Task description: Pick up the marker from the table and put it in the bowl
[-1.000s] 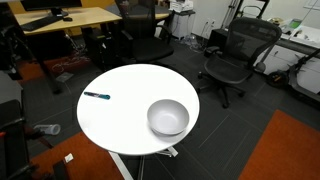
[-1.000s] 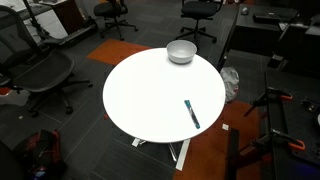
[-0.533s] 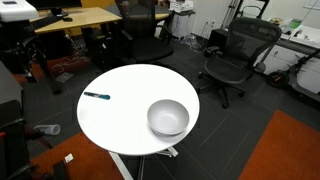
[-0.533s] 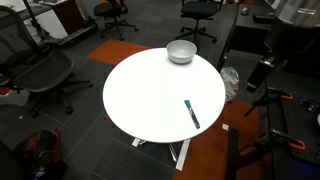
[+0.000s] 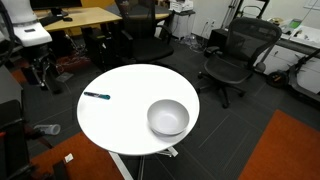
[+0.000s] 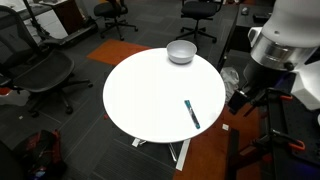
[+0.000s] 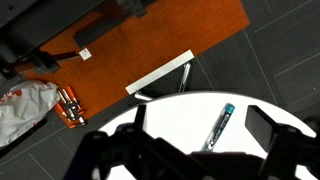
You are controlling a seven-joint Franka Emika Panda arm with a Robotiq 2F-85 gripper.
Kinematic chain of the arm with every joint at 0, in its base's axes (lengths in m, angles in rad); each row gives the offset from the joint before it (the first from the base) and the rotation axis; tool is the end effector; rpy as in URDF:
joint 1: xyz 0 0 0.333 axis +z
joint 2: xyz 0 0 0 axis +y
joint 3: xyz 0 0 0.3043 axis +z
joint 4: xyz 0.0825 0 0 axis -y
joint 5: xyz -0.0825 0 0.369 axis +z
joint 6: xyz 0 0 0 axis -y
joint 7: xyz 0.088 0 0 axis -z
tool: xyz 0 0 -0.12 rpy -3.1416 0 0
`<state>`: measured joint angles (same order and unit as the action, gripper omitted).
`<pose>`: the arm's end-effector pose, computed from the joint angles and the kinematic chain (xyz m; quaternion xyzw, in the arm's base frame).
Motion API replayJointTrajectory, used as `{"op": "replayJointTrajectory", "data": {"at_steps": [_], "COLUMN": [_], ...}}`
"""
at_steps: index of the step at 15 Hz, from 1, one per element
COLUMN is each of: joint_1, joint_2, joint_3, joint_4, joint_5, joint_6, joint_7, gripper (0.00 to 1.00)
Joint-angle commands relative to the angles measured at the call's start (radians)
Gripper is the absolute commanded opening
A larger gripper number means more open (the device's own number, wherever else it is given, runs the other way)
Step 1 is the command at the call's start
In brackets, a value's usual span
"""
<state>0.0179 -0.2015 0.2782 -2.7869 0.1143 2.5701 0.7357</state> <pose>0.3563 0.1010 0.2538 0.9634 -0.2679 -0.0102 0.0024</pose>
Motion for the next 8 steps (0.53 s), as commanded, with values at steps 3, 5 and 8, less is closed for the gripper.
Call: {"op": "replayJointTrajectory", "data": {"at_steps": [3,5,8], "joint_1": [0.013,0.019,0.043], "joint_2": [0.173,0.225,0.289], "joint_3": [-0.02,-0.044,-0.097], "joint_4": [0.039,0.07,0.132], "joint_5": [-0.101,-0.168,-0.256], "joint_6": [0.173,0.203,0.198], "joint_7": [0.141,0.201,0.284], "gripper": [1.0,1.0,1.0]}}
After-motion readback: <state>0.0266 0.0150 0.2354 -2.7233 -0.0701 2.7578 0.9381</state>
